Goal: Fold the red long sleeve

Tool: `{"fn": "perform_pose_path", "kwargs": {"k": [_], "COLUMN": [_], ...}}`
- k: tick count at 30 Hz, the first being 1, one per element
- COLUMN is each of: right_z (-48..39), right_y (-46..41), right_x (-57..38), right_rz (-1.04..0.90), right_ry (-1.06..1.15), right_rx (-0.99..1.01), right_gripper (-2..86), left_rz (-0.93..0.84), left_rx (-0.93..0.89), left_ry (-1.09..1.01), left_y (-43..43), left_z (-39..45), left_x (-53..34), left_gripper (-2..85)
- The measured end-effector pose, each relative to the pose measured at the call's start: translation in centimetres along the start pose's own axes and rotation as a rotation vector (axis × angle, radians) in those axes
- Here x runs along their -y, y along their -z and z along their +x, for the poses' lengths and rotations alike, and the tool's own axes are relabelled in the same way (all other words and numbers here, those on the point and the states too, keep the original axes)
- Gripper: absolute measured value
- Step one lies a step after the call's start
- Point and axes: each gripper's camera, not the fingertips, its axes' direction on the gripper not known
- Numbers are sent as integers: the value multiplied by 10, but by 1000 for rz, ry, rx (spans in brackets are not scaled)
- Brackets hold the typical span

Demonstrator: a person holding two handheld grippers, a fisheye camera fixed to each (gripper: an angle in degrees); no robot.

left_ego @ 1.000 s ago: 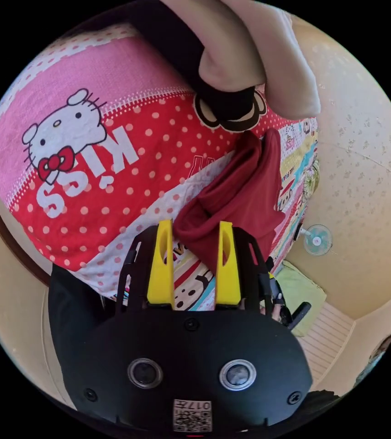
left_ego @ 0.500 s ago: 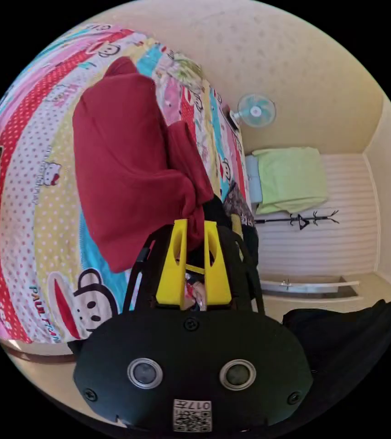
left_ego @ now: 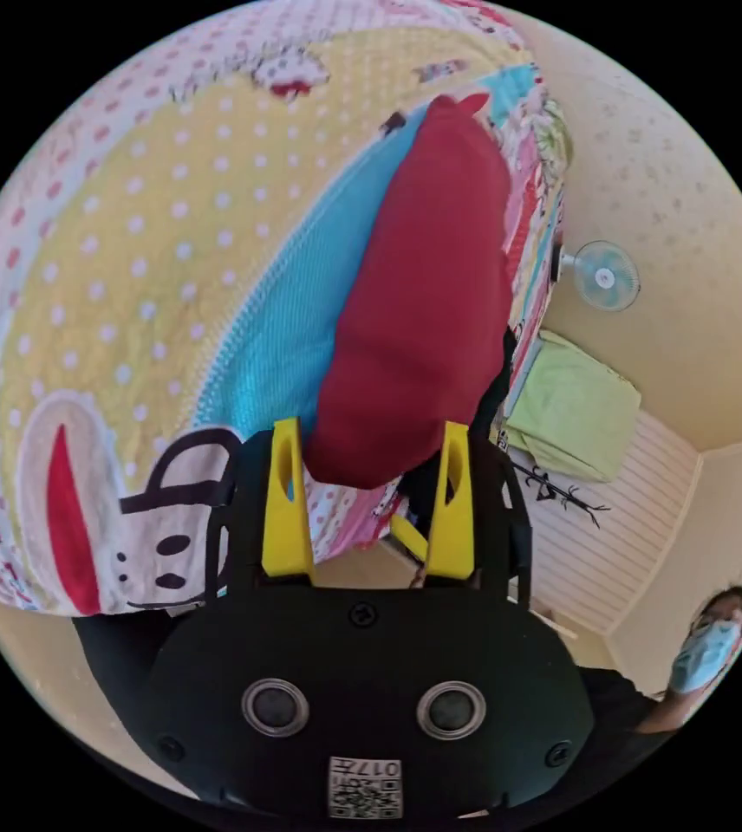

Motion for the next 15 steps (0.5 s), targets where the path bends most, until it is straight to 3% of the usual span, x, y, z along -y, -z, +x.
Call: {"fn": "perform_pose_path", "kwargs": {"k": [1, 5, 9, 13, 15], "right_z": [7, 30, 17, 6, -9], "right_y": [2, -10, -17, -3, 6], "right_x": [3, 10, 29, 55, 56], "right_rz": [48, 172, 240, 371, 375], "right_ry": [-51, -272, -293, -333, -357], "right_rx": [120, 443, 544, 799, 821], "right_gripper": [192, 240, 218, 133, 113], "left_rz": [-95, -4, -24, -85, -88], "left_rx": [-76, -342, -215, -13, -16], "left_ry": [70, 189, -41, -283, -448], "left_y": [-21, -19, -1, 5, 8], "left_z": [-13, -27, 36, 110, 144], "left_x": [5, -24, -58, -100, -121], "left_gripper": [171, 88, 63, 2, -5]}}
